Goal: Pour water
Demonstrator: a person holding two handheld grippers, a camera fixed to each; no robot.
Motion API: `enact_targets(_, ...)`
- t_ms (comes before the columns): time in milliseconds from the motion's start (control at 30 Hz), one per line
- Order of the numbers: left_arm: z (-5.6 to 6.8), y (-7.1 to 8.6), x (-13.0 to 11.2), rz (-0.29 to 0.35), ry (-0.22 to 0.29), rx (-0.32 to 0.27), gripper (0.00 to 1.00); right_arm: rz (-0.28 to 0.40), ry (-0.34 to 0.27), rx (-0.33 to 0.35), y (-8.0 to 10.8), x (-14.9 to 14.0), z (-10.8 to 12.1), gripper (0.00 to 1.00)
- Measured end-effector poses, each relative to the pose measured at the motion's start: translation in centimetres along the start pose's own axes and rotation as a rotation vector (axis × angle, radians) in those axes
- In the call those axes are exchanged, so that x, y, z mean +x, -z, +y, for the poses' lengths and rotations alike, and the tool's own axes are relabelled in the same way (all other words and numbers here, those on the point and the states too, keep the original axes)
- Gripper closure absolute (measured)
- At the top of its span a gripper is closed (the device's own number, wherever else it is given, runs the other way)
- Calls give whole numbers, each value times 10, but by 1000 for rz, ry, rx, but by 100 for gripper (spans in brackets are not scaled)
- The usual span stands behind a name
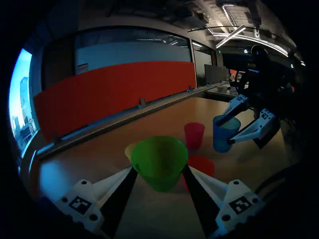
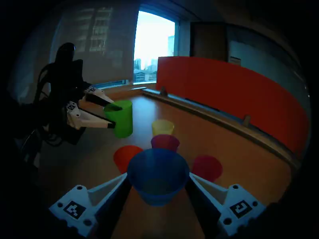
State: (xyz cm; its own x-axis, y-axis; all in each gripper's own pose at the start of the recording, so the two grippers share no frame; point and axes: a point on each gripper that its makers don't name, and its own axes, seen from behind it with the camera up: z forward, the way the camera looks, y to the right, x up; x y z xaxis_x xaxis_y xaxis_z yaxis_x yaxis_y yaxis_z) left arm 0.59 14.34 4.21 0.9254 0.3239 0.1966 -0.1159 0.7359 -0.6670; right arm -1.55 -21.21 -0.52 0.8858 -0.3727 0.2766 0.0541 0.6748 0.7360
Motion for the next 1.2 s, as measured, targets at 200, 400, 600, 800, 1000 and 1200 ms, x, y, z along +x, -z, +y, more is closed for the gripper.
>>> enact_targets(200,8,14,5,14,-7,3,18,29,2,-1,11,9,-7,11)
enact_targets(400,13,25,9,23,-7,9,18,68,5,0,22,18,-16,11)
enact_targets(600,17,35,8,28,-1,11,18,105,-3,1,30,23,-23,11)
enact_targets(800,21,42,8,32,-2,15,18,141,-6,-4,36,29,-26,11)
enact_targets(1000,23,46,8,37,5,17,18,179,-2,-7,41,36,-30,11)
enact_targets(1200,25,50,9,42,7,20,18,216,6,-10,45,42,-34,11)
